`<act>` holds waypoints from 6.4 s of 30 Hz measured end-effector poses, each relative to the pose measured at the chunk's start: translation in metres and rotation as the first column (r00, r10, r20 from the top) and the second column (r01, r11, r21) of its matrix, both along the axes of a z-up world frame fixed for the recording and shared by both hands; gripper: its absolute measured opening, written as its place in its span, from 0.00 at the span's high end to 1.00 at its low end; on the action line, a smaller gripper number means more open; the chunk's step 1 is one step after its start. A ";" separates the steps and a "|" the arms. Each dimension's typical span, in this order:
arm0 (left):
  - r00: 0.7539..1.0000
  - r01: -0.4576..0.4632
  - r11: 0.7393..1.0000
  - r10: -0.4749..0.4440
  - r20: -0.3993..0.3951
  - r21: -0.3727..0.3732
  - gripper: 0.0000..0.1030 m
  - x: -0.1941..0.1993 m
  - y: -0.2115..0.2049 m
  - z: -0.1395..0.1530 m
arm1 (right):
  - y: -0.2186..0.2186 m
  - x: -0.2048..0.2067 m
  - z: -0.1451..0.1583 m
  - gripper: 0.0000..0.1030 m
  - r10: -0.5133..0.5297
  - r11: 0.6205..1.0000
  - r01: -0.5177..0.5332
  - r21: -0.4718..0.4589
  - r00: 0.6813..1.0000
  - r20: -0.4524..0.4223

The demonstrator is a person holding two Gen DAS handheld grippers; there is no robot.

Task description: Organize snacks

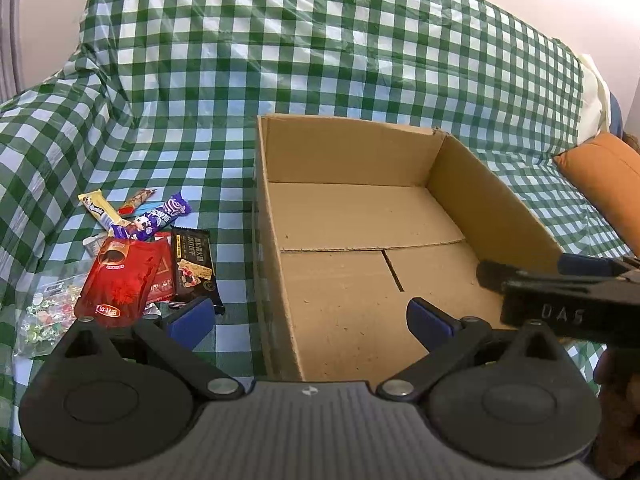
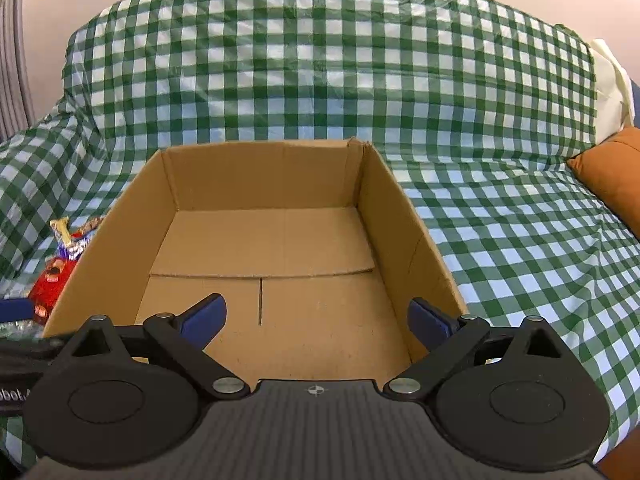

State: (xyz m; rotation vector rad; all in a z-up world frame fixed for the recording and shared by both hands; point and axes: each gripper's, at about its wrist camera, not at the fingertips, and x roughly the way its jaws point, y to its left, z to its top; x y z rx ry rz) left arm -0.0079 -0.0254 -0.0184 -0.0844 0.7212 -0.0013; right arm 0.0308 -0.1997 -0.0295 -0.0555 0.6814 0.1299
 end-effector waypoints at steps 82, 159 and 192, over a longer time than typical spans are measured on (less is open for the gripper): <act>0.996 0.079 0.994 -0.076 0.046 -0.069 0.82 0.025 0.186 0.024 | 0.051 -0.005 0.017 0.64 0.172 0.971 -0.193 0.144 0.974 0.148; 0.934 -0.072 0.997 0.056 -0.352 -0.034 0.25 0.049 0.229 -0.053 | 0.232 -0.044 -0.064 0.24 0.498 0.867 -0.491 0.089 0.839 -0.219; 0.918 -0.058 0.983 0.122 -0.377 0.176 0.42 0.071 0.185 -0.061 | 0.227 -0.035 -0.073 0.59 0.380 0.924 -0.378 0.056 0.897 -0.226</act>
